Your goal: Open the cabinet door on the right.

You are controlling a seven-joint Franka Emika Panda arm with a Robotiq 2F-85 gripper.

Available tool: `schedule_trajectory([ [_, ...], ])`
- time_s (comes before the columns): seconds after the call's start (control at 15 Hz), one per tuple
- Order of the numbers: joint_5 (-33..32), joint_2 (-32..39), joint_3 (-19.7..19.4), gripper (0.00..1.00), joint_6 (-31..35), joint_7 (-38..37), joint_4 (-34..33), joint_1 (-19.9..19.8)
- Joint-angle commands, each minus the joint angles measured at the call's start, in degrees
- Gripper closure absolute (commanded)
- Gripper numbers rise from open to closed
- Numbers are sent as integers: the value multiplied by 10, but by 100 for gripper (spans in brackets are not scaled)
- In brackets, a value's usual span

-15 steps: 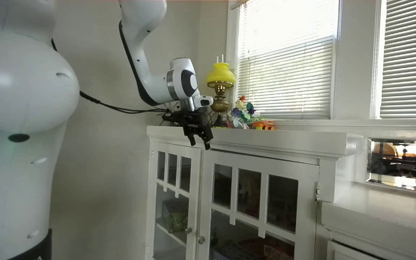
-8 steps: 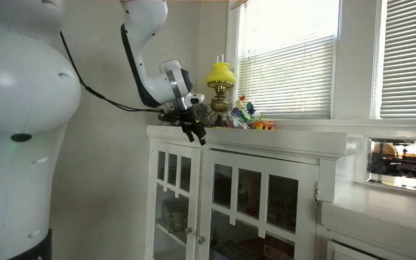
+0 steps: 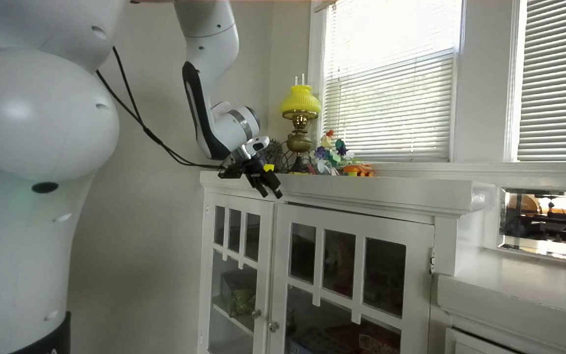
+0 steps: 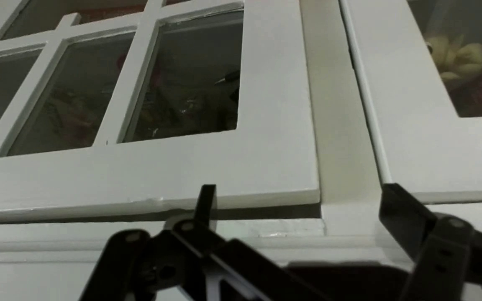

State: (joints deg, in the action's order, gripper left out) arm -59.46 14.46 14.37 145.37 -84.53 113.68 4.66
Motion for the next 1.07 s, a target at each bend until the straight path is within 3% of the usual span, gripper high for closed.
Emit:
schedule_trajectory([
  [0.0, -36, 66, -47, 0, -47, -32, -80, 61],
  [0.4, -50, 117, -97, 0, -122, -38, -142, 116],
  [0.93, -35, 155, -101, 0, -222, -16, -188, 137],
  [1.0, -34, 156, -100, 25, -227, -19, -190, 138],
])
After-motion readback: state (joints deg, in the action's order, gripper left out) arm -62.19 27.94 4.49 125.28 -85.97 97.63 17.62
